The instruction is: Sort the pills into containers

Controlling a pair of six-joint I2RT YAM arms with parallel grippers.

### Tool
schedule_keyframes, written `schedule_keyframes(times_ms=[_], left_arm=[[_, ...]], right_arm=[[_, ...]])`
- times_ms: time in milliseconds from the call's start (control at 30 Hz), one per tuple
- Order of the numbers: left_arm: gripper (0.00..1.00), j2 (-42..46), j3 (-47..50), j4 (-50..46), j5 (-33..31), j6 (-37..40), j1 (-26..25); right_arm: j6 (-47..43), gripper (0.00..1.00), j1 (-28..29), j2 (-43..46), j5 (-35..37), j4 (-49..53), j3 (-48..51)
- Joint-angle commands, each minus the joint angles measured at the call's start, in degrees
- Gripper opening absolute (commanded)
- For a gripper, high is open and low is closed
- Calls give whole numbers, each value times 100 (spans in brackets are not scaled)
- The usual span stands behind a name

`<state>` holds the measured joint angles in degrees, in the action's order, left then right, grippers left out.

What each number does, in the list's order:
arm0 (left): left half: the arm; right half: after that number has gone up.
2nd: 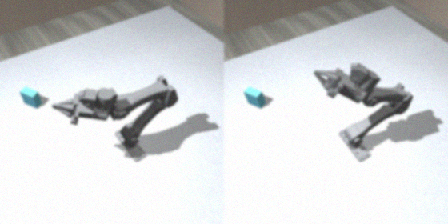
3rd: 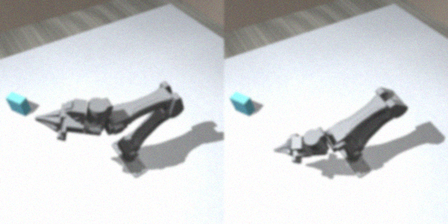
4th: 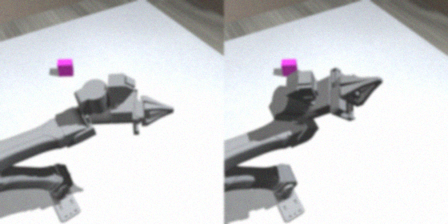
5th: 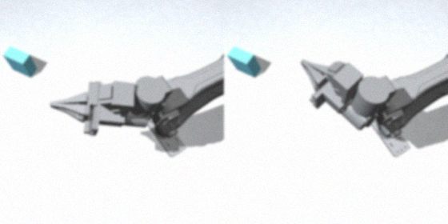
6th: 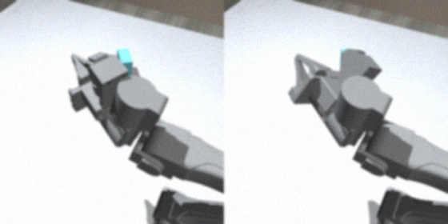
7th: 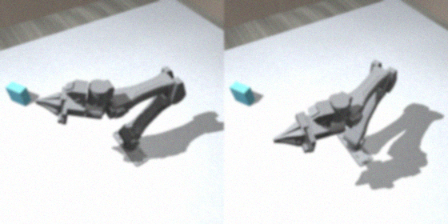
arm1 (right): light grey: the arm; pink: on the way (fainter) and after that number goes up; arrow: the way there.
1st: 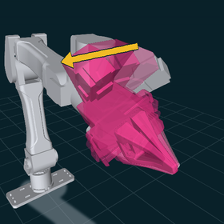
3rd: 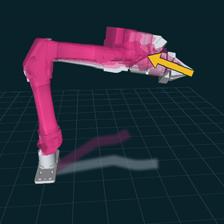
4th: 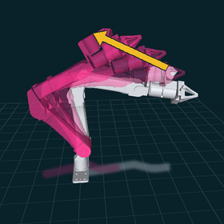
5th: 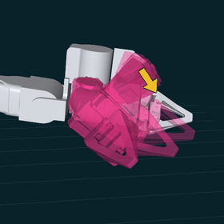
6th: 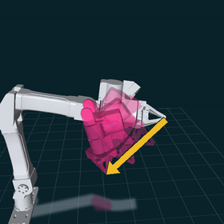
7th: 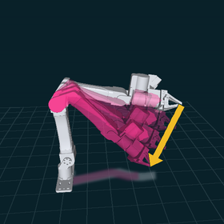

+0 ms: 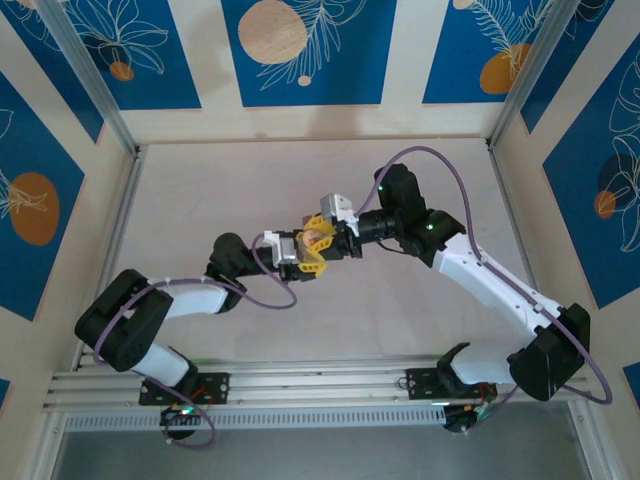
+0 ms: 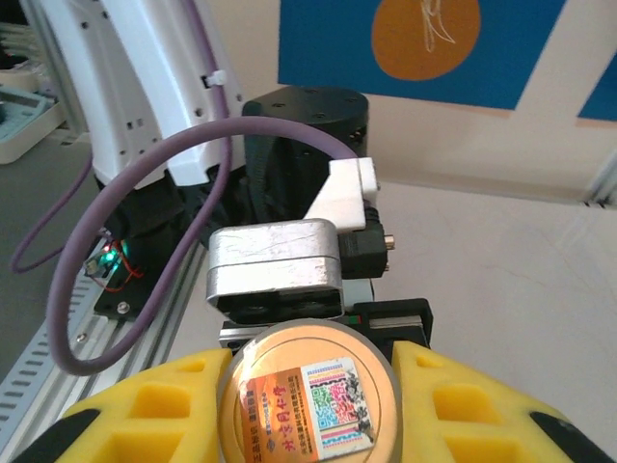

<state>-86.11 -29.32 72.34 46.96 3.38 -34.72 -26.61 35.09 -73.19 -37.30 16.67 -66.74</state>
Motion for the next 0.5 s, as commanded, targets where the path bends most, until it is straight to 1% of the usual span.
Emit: schedule_keyframes(times_ms=[0, 100, 200, 333, 367, 467], left_arm=[[0, 265, -43, 386, -1100, 412, 45], [0, 354, -23, 196, -1306, 547, 44], [0, 412, 5, 115, -1489, 628, 46], [0, 472, 23, 40, -1543, 668, 47], [0, 476, 36, 51, -1513, 664, 53], [0, 493, 56, 44, -1423, 655, 52]], right_arm=[[1121, 0, 12, -40, 1285, 139, 247], [1562, 0, 85, -29, 1623, 69, 258], [1854, 0, 90, 2, 1778, 6, 245], [1800, 0, 94, 23, 1743, 77, 172], [1711, 5, 86, 34, 1700, 122, 155], [1137, 32, 68, 100, 1397, 493, 16]])
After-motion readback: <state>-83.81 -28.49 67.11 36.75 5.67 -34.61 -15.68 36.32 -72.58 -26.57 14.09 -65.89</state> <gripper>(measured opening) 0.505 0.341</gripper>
